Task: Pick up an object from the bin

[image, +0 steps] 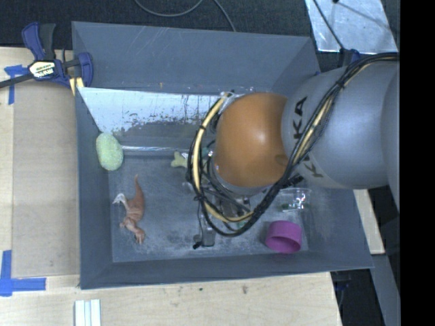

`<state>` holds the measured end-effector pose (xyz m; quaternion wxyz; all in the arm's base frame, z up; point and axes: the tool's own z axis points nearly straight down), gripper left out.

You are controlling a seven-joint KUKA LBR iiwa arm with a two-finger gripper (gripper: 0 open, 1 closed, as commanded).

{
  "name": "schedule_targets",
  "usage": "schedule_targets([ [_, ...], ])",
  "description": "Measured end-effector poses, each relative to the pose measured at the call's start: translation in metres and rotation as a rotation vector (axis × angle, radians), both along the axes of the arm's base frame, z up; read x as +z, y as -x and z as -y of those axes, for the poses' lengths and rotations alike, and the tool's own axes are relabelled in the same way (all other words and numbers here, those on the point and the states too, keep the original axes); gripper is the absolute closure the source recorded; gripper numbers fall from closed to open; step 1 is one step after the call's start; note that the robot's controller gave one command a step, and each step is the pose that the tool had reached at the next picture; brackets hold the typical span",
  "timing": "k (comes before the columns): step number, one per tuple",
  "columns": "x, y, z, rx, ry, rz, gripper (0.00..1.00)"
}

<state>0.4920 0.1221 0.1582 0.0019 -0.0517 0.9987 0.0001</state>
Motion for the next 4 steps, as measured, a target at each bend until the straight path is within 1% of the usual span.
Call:
schedule_targets([
  [1, -0.021, -0.042, -0.087, 0.062, -0.002, 0.001, 0.00],
  [2, -0.037, -0.050, -0.083, 0.367, 0.001, -0.002, 0.00],
  [3, -0.062, -0.046, -0.095, 0.343, 0.000, -0.002, 0.00],
  [4, -0.083, -0.058, -0.120, 0.459, 0.007, 0.004, 1.00],
])
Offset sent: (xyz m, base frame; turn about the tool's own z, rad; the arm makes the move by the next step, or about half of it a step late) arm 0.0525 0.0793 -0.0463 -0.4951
